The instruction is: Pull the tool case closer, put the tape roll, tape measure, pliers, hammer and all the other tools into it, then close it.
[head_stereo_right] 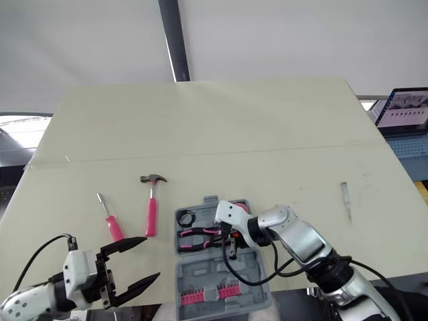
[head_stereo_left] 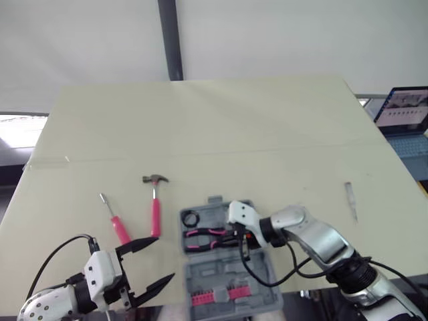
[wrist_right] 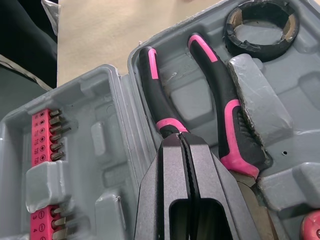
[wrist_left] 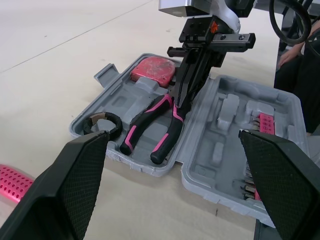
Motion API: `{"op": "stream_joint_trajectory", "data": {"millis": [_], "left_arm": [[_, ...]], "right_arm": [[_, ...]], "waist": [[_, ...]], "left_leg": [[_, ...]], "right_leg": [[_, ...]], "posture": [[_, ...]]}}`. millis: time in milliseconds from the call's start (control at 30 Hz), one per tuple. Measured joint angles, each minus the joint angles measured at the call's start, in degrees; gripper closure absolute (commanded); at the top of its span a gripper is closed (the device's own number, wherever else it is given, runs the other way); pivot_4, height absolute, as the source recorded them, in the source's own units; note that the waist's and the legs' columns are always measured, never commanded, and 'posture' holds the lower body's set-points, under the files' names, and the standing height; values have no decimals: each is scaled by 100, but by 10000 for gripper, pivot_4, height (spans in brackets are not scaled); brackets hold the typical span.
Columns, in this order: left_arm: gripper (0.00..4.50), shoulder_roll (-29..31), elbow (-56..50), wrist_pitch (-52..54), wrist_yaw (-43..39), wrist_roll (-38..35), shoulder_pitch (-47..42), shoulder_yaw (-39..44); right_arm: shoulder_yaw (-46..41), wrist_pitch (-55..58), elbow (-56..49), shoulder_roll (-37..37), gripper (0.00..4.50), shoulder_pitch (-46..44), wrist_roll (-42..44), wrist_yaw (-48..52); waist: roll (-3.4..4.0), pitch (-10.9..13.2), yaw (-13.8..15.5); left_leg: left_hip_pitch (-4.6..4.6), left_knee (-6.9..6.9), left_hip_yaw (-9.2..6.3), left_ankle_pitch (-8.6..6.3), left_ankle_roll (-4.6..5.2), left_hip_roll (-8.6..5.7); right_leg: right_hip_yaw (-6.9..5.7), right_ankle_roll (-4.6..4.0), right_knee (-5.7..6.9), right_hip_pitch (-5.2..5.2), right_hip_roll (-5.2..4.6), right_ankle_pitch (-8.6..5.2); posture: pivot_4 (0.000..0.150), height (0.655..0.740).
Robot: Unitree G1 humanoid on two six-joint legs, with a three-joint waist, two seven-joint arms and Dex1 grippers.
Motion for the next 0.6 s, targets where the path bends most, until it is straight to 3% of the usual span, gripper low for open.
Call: {"op": "stream_joint_trajectory", "data": {"millis": [600], "left_arm": [[0, -93, 27, -276, 1, 43, 216, -54]], "right_arm": [[301, 6, 137, 59, 44495, -127, -161, -30]], "waist": [[-25, -108, -7]], "left_leg": [[27, -20, 1, -3, -6, 6]], "right_leg": [[-1, -8, -7, 18, 5, -4]], "posture": [[1500, 7360]]}}
